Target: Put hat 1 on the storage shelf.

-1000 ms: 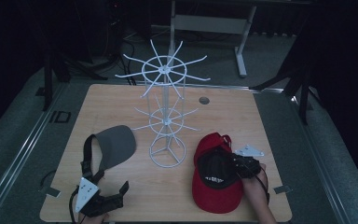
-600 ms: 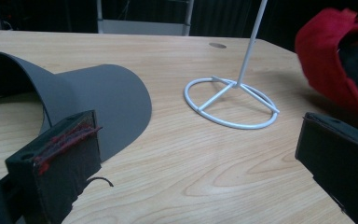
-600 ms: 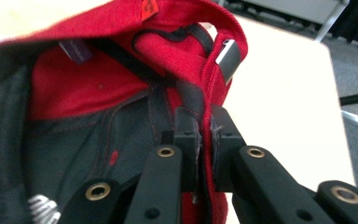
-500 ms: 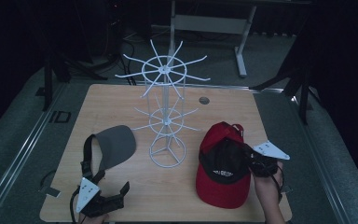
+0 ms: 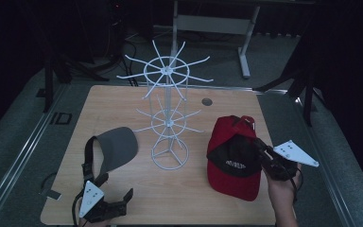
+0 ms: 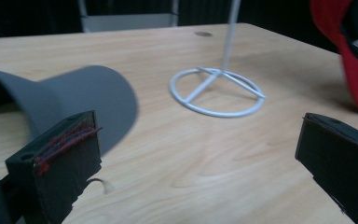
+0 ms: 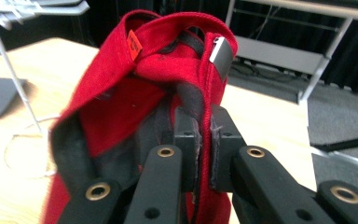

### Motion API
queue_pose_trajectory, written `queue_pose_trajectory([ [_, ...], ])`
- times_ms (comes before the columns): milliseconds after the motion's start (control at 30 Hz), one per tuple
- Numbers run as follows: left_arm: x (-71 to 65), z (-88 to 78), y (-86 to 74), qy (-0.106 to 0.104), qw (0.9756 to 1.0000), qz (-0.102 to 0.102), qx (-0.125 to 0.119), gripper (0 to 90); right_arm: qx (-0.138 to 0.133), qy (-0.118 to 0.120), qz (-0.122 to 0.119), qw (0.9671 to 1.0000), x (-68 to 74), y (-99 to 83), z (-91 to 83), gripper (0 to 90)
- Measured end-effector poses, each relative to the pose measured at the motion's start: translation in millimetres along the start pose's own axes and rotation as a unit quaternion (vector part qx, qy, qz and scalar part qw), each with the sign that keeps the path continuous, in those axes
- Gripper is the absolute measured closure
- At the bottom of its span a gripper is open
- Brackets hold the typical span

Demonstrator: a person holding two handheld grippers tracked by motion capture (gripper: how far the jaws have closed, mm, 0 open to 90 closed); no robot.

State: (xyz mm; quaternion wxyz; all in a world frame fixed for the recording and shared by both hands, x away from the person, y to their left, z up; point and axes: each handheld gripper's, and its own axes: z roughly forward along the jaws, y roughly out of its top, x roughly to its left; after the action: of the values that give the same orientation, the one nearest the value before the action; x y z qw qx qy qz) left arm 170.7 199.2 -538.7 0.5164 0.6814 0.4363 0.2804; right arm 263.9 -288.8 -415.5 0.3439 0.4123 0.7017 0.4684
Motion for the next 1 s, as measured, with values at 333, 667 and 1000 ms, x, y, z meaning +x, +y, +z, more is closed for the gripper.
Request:
queue_pose_trajectory([
  [333,-16.6,5.0,9.0,-0.061,0.9981,-0.008,-0.006,0.7,-0.026,0.004,0.001,0.9997,0.8,11.8,-16.3,83.8],
  [667,-32.1,12.6,26.4,-0.107,0.9941,0.015,-0.002,0.7,-0.038,0.012,0.014,0.9991,0.0,17.4,-26.1,83.9],
  [1000,-48.4,19.3,63.7,-0.165,0.9855,0.036,-0.012,4.2,-0.047,0.029,0.013,0.9984,7.0,22.5,-41.5,83.8],
])
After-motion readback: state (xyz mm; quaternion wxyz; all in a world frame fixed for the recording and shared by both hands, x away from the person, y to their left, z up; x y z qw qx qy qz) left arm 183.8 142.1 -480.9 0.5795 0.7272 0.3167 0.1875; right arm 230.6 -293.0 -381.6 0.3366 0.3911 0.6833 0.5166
